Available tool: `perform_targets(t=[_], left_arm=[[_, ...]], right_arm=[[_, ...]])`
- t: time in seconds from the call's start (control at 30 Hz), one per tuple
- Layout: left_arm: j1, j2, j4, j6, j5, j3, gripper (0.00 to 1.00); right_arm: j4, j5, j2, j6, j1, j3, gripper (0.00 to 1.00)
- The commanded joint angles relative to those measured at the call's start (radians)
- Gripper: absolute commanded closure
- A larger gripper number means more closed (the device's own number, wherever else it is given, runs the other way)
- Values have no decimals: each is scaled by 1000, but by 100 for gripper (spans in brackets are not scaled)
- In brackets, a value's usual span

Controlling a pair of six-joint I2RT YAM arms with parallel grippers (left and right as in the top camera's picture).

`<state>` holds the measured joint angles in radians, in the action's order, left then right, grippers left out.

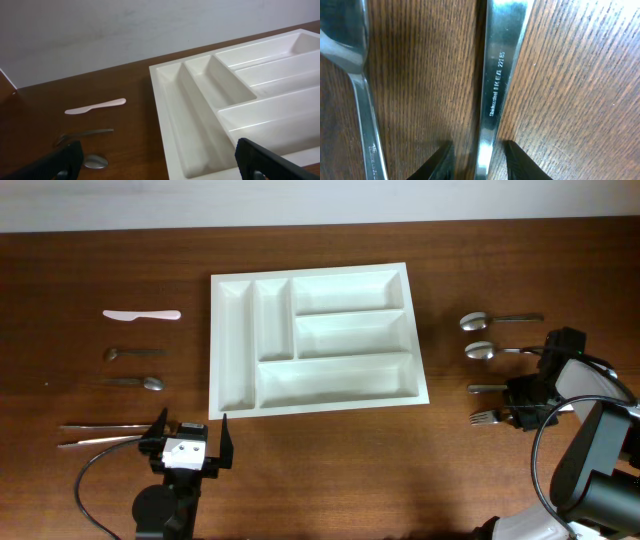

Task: Pack container
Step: 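Lower the right gripper and close it on a fork handle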

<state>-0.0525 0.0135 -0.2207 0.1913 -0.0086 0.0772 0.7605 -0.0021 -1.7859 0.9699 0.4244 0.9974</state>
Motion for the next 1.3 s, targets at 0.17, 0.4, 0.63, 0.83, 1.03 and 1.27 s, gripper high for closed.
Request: perform_targets(t=[0.17,0.4,0.63,0.83,1.03,1.27], left_arm=[[1,-8,1,13,-7,-10,1],[1,-8,1,13,-7,-10,1],[1,-8,1,13,-7,-10,1],[1,-8,1,13,-7,-10,1],[1,-8,1,13,-7,-10,1],[1,-8,1,13,-7,-10,1]], right_arm=[[28,21,-61,6,-5,-53,65],[29,21,-61,6,-5,-53,70],[35,21,-61,6,-5,-53,75],[35,21,-61,6,-5,-53,96],[41,21,-61,2,-5,-42,96],[153,58,-60,-76,-5,95,96]])
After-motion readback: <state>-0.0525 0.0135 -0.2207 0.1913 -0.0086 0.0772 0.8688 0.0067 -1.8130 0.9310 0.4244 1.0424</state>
